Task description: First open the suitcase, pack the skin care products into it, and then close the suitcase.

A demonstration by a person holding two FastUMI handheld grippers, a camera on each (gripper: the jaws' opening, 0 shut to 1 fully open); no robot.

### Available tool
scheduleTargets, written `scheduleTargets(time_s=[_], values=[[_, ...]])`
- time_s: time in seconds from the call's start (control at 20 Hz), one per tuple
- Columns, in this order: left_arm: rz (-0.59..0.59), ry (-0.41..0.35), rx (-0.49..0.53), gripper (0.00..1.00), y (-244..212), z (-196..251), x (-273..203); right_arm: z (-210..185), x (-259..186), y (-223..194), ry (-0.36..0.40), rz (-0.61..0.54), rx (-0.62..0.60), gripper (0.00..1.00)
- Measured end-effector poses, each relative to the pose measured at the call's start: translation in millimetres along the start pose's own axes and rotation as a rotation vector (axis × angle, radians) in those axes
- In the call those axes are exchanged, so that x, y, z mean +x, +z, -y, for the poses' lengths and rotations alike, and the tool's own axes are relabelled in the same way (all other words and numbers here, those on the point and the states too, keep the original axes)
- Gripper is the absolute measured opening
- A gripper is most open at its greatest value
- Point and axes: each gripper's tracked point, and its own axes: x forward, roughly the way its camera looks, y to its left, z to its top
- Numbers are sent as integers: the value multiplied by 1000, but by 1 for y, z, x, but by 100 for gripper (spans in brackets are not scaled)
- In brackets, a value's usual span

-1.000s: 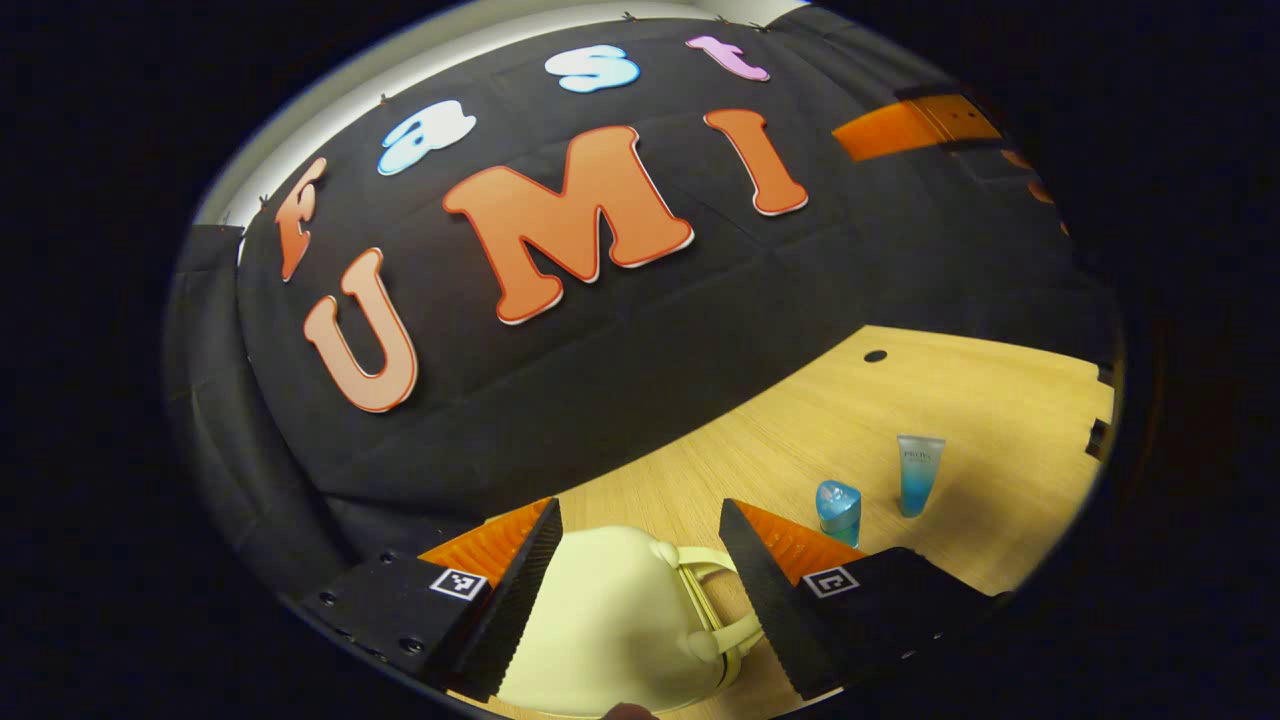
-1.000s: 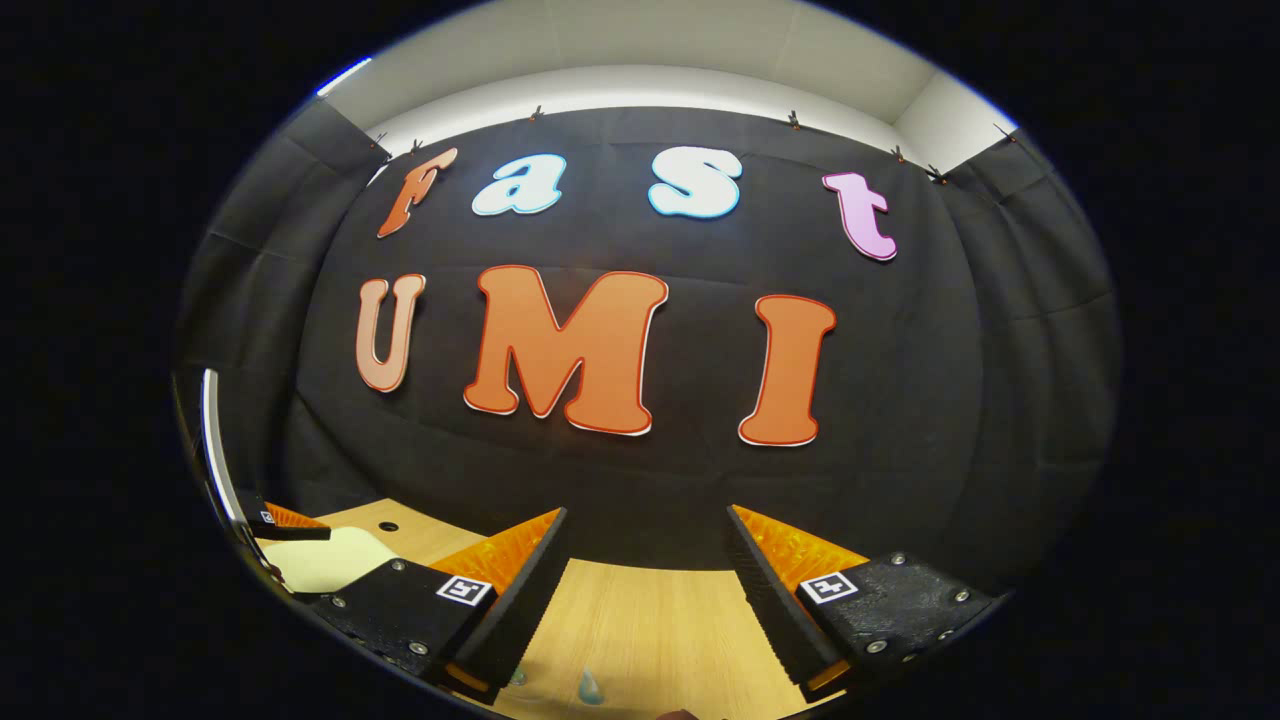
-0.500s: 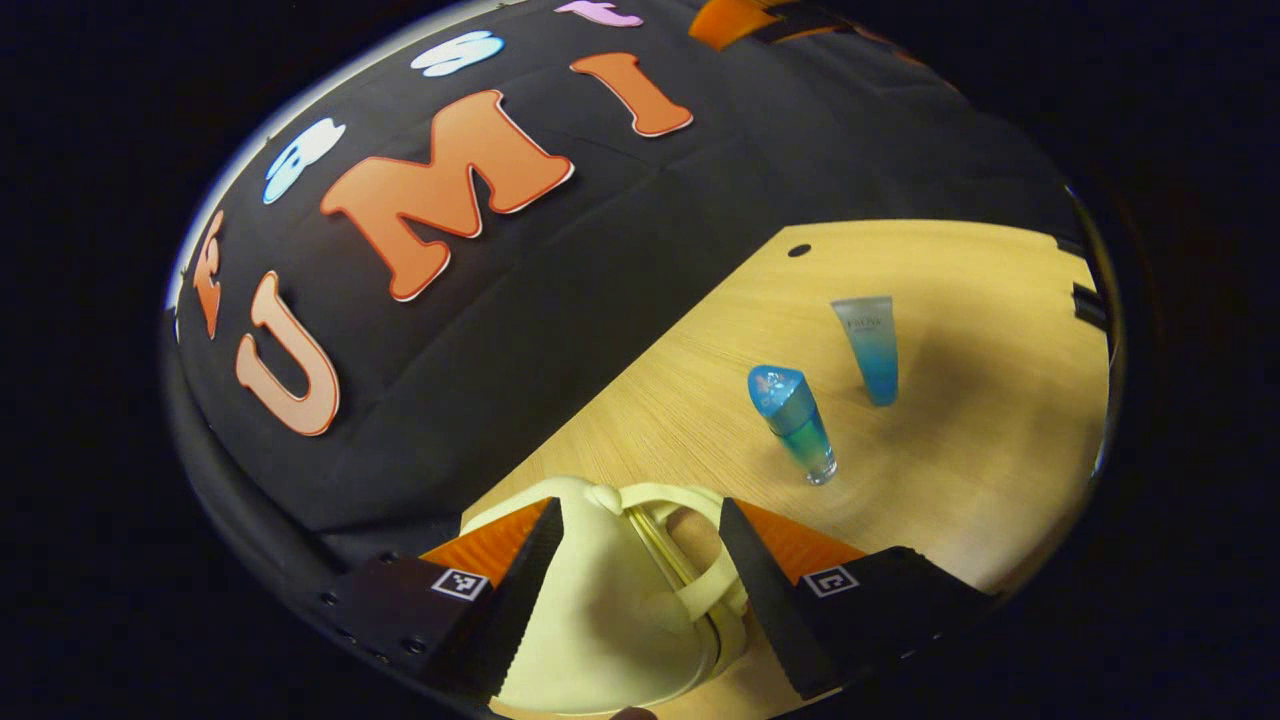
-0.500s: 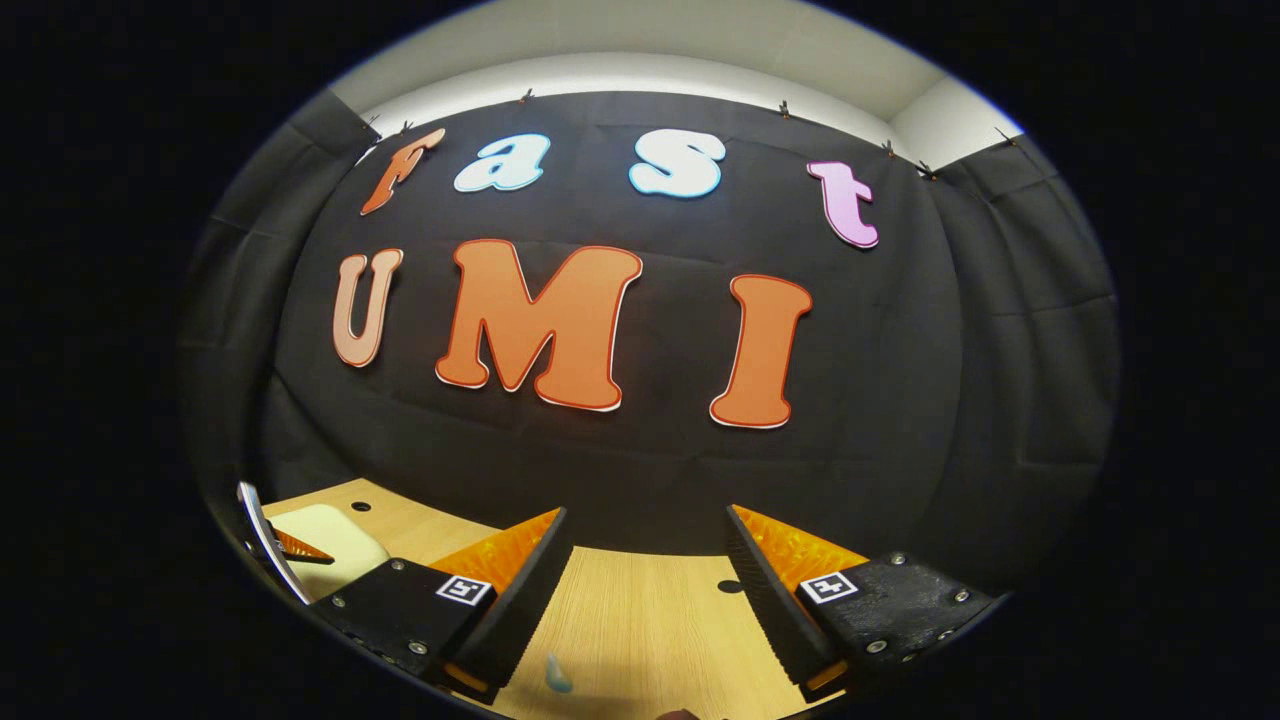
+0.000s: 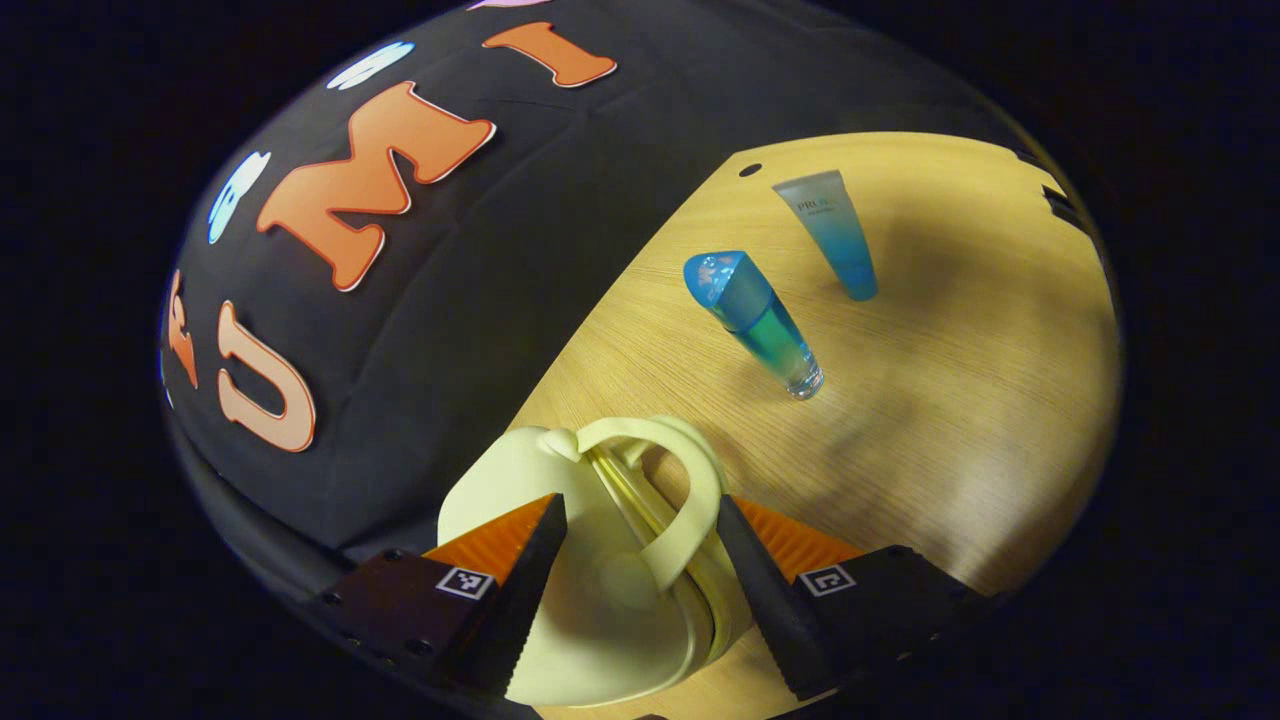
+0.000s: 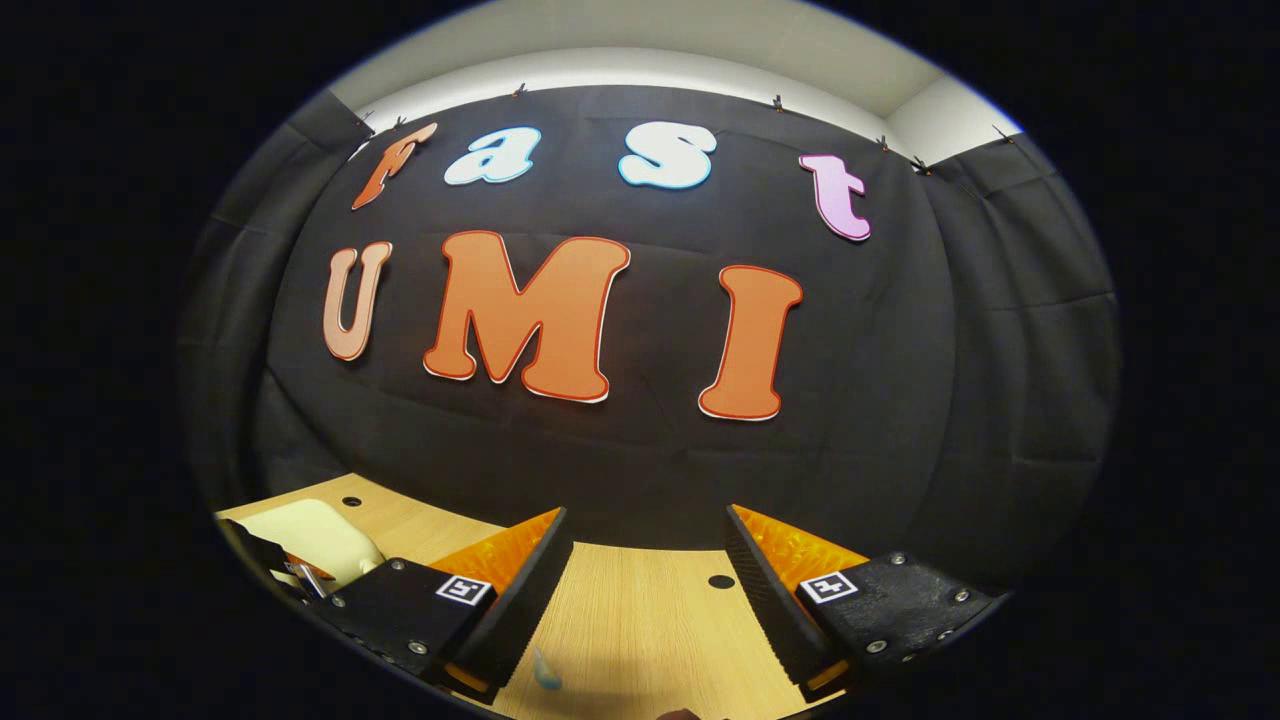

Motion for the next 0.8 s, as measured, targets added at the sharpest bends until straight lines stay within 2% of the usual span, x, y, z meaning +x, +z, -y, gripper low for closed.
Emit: scheduleTargets(time_s=[0.05, 0.1, 0.2, 0.25, 0.3, 0.35, 0.4, 0.45, 0.5, 0.6, 0.65, 0.8], values=[[-7, -11, 27, 94, 0, 5, 3, -2, -1, 0, 3, 0, 1, 96], [-19, -5, 59, 87, -3, 10, 6, -4, -1, 1, 7, 0, 2, 96], [-40, 17, 128, 66, -7, 11, 14, -5, -3, 2, 11, 4, -4, 96], [-56, 33, 163, 64, -11, 10, 19, -6, -4, 3, 12, 4, -6, 96], [-63, 47, 195, 53, -12, 9, 22, -7, -4, 3, 13, 4, -7, 96], [-56, 63, 220, 54, -10, 8, 23, -7, -6, 2, 14, 2, -7, 96], [-49, 66, 232, 37, -7, 11, 23, -6, -7, 2, 16, 2, -8, 96], [-46, 71, 240, 28, -2, 14, 11, -7, -8, 3, 17, 4, -10, 96], [-48, 68, 234, 18, -6, 14, 19, -8, -9, 3, 17, 4, -14, 96], [-10, 80, 210, 18, 3, 5, 4, -8, -10, 4, 16, 4, -18, 96], [8, 85, 192, 8, 6, 0, 9, -8, -11, 3, 18, 3, -18, 96], [57, 81, 85, 7, 11, -25, -6, -12, -11, 4, 24, 4, -14, 96]])
